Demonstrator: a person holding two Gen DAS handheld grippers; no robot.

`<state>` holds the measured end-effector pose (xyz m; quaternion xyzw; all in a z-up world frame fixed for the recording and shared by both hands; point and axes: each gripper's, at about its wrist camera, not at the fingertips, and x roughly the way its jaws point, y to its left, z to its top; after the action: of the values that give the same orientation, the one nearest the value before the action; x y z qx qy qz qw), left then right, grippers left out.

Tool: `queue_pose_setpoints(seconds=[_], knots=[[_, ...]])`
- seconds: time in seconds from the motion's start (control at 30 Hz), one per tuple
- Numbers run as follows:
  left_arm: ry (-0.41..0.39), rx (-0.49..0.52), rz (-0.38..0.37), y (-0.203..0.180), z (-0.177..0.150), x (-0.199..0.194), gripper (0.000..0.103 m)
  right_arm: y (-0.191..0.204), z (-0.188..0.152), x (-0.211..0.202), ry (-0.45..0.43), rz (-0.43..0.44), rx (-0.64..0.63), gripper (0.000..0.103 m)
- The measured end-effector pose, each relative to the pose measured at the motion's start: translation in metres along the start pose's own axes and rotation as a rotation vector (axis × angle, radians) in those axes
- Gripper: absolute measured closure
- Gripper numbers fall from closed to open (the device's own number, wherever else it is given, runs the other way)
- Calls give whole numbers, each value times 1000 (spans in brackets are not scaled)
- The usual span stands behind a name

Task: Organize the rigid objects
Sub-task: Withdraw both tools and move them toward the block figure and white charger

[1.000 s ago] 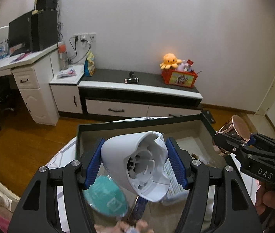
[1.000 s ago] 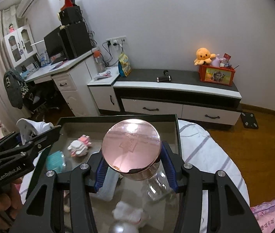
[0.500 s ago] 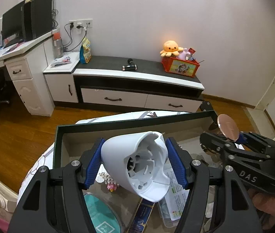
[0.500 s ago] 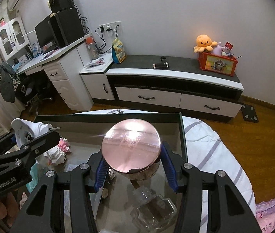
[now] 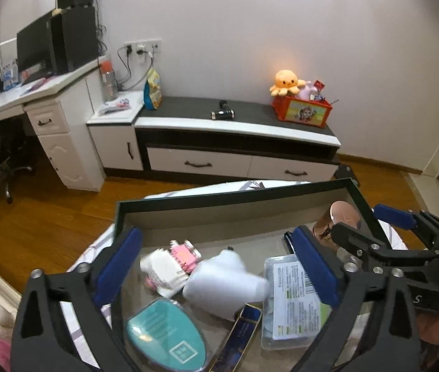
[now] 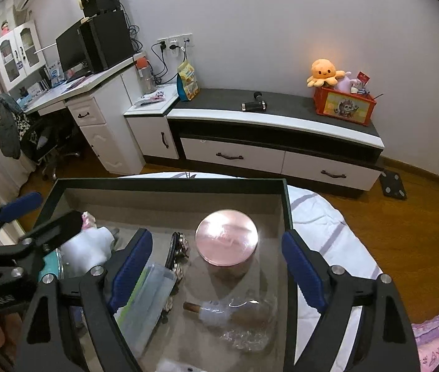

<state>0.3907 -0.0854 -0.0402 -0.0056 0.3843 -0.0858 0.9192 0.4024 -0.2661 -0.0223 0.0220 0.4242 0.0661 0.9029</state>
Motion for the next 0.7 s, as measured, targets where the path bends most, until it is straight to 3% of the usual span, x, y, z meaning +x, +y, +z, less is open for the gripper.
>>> queue_pose_setpoints(seconds=[0.33,0.7], knots=[[-53,19,-11,2,-17,-57,0,-7,-18,-48,-62,-17,81,14],[-102,15,-33,3,-55,-125,0,6,-64,-111,-123,-2,98,14]])
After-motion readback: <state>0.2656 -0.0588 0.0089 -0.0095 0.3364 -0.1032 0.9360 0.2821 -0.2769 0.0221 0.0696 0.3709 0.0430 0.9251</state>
